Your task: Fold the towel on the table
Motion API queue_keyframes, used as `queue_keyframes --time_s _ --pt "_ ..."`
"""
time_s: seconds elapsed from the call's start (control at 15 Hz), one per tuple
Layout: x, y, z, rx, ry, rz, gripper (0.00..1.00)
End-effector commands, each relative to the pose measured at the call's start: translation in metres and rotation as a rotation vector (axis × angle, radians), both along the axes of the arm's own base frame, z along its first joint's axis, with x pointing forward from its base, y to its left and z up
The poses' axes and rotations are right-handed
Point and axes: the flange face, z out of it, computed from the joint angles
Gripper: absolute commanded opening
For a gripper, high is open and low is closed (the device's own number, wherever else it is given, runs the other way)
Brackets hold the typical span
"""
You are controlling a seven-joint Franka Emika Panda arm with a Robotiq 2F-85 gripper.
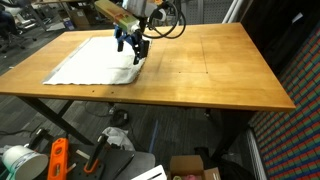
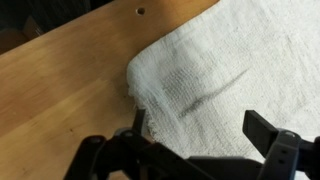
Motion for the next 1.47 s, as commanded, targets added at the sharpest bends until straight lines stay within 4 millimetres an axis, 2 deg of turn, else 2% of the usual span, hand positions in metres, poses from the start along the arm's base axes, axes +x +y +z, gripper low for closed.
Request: queue_keyframes --time_s 0.0,0.4,0.87,0.93,1.0,1.13,1.2,1.27,1.4 --pt "0.021 -0.018 -0.014 0.005 0.026 -0.049 1.0" --pt "0.029 -0.034 -0.04 0.008 0.072 -0.066 1.0" --pt "0.017 -0.02 -0.049 0.115 0.166 0.028 1.0" --pt "0.015 -0.017 -0.05 0.127 0.174 0.036 0.98" --pt "0.013 -0.015 -0.051 0.138 0.182 0.044 0.92" --pt "0.012 -0.012 -0.056 0.152 0.188 0.045 0.88" --pt "0.012 -0.011 -0.057 0.151 0.194 0.047 0.9" --pt "0.013 -0.011 -0.059 0.151 0.187 0.035 0.97" --pt "0.014 -0.012 -0.062 0.149 0.189 0.032 1.0"
